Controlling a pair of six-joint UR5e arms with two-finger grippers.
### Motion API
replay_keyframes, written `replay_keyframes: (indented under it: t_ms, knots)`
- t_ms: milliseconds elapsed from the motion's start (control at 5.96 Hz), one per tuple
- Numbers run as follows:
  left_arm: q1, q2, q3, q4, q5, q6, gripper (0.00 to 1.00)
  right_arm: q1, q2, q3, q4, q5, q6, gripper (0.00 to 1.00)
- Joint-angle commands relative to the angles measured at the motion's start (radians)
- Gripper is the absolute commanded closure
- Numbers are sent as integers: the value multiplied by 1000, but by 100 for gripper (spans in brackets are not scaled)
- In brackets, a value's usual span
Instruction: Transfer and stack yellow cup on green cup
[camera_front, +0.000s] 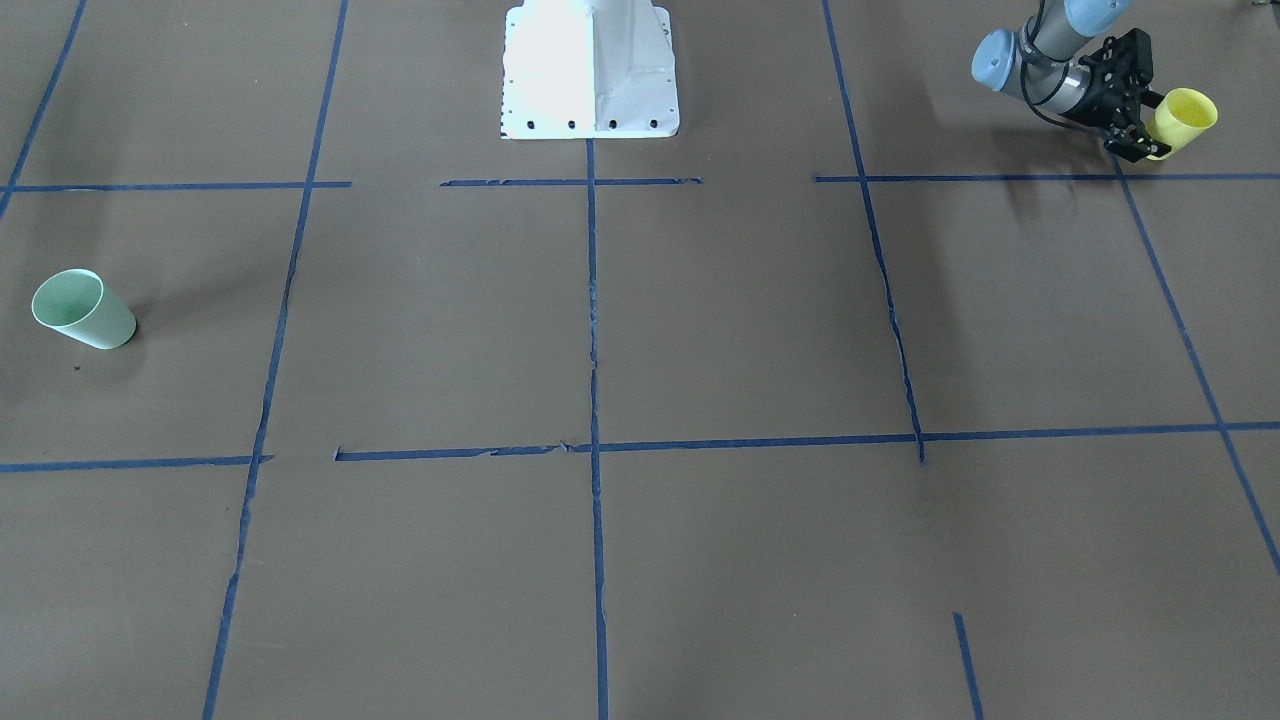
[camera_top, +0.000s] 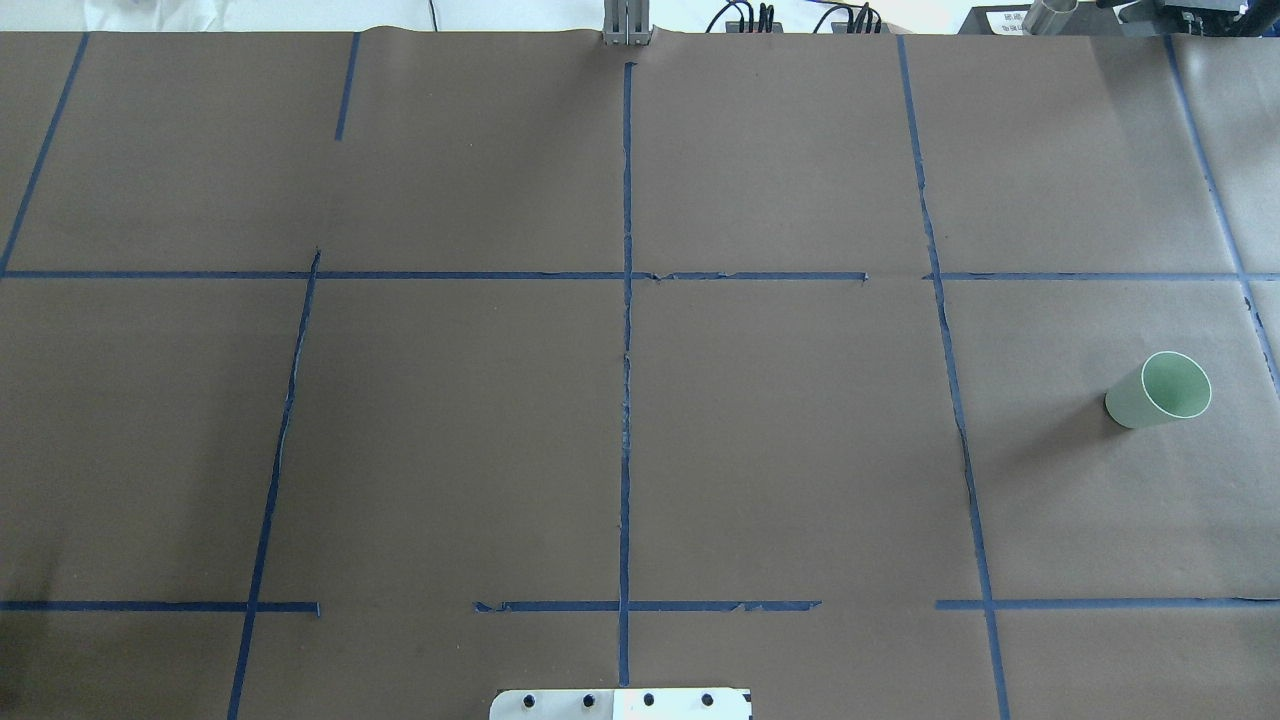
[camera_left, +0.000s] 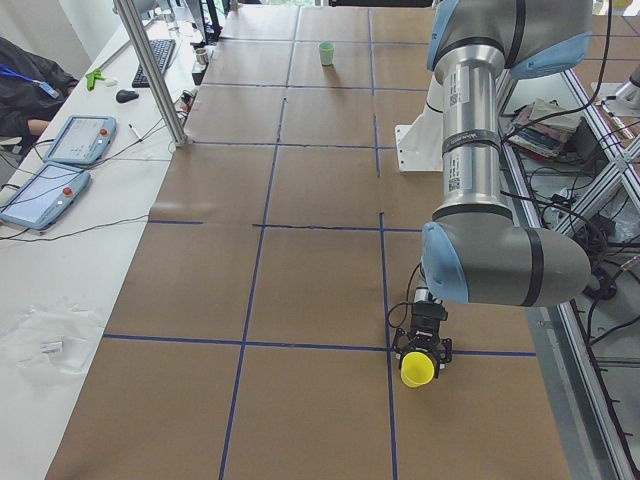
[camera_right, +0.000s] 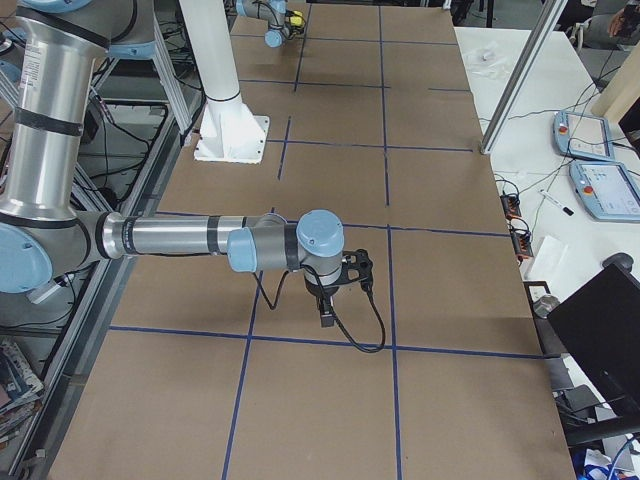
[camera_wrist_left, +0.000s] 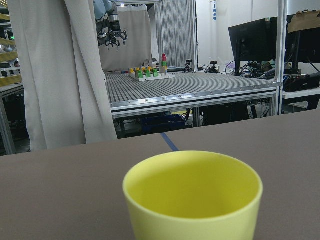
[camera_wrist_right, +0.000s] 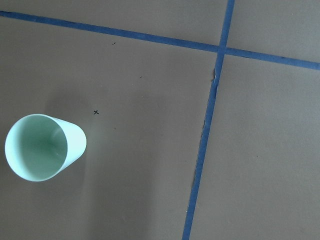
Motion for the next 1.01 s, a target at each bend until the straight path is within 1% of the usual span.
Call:
replay_keyframes:
  t_ms: [0,168,335,503,671,838]
  knots:
    - [0,28,38,-55,0,24,1,-1,0,0,2,8,0,0]
    - [-2,49,43,-68,5,22,13,-1,0,0,2,23,2,0]
    - [-2,56,44,-66,8,21,36,-1,0,0,2,23,2,0]
    - [-4,54,82,-66,35,21,42,-1,0,0,2,23,3,0]
    - [-20,88,82,-66,60,25,43,-1,0,-1,1,23,3,0]
    - [-51,115,84,-71,71,71,42,-1,0,-5,-2,23,3,0]
